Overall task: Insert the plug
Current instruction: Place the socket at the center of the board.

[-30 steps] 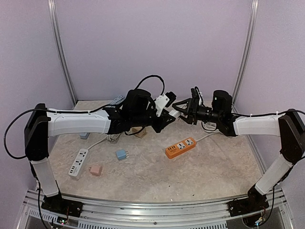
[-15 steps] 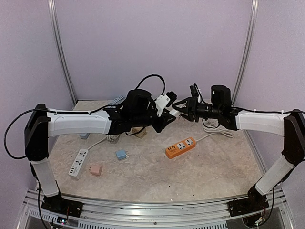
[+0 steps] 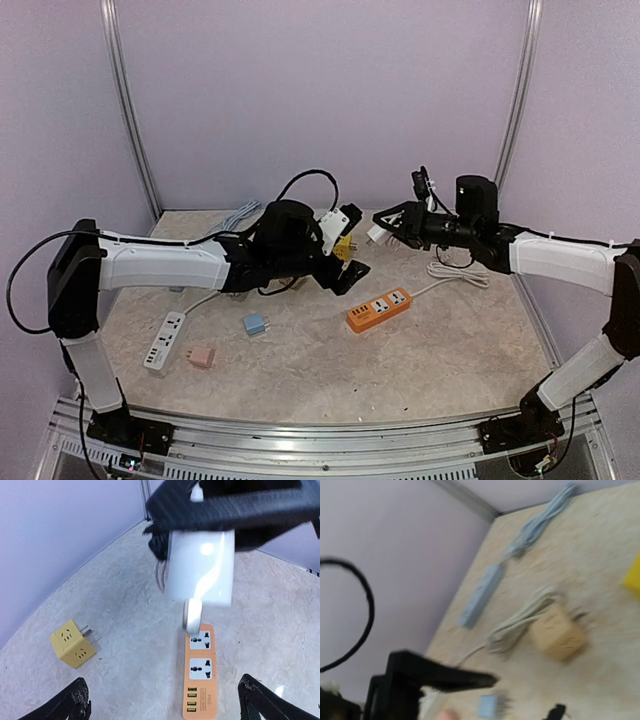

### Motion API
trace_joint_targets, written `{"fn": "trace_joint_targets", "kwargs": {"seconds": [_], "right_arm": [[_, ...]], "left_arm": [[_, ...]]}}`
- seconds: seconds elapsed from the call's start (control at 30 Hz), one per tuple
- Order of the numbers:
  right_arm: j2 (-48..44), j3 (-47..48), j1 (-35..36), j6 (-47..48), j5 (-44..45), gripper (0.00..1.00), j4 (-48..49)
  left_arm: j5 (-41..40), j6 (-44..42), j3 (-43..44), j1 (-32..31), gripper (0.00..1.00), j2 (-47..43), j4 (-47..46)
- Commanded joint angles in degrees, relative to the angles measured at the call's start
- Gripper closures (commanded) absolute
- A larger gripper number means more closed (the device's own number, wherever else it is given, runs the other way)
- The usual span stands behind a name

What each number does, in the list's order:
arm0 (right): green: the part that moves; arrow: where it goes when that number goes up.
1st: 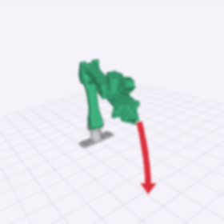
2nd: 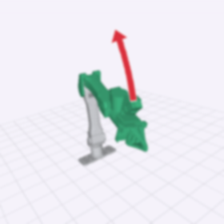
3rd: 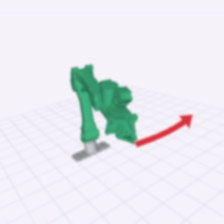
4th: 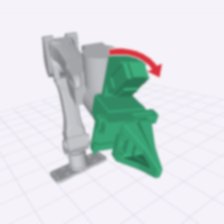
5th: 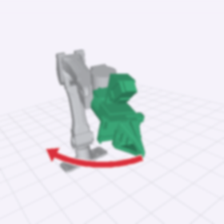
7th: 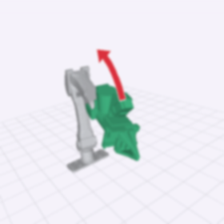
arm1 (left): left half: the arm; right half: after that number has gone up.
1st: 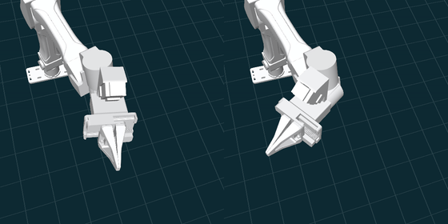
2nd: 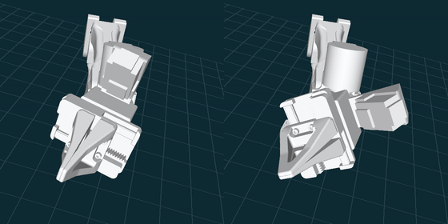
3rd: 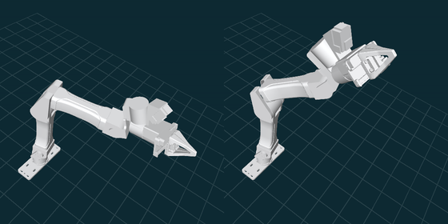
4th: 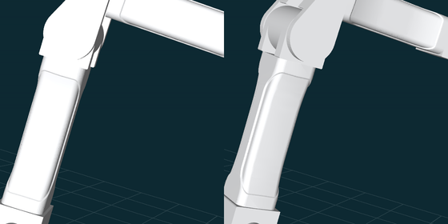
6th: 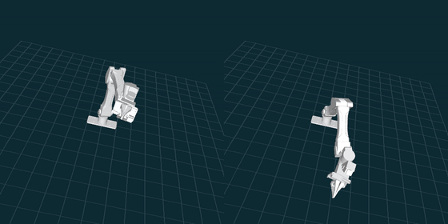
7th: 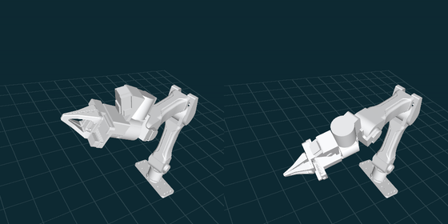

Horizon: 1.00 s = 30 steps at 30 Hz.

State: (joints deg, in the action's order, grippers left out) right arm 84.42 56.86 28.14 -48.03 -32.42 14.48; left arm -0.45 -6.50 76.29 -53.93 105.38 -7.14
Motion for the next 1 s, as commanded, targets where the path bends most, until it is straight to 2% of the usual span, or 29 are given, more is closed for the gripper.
{"fn": "trace_joint_targets", "kwargs": {"seconds": [0.0, 0.17, 0.33, 0.7, 0.97], "right_arm": [[-3.7, -2.9, -3.4, 9.0, 5.5, 0.79, -5.0], [-7.1, -4.9, -3.8, 20.6, 16.7, 0.79, -12.0], [-9.7, -9.4, -3.8, 27.7, 24.8, 0.79, -12.6], [-7.0, -15.5, -3.3, 31.3, 27.4, 0.79, -7.9], [-5.7, -16.2, -2.9, 30.9, 26.6, 0.79, -6.6]], "left_arm": [[-0.5, 3.1, -7.1, 0.1, 0.01, -3.7, -2.0], [0.8, 4.2, -12.0, 0.1, 0.01, -4.2, -4.5], [4.7, 4.0, -12.3, -0.2, 0.01, -1.2, -5.5], [7.2, 3.6, -5.8, -0.4, 0.02, 9.1, -4.4], [6.9, 1.8, -0.5, -0.4, 0.09, 14.9, -1.5]]}}
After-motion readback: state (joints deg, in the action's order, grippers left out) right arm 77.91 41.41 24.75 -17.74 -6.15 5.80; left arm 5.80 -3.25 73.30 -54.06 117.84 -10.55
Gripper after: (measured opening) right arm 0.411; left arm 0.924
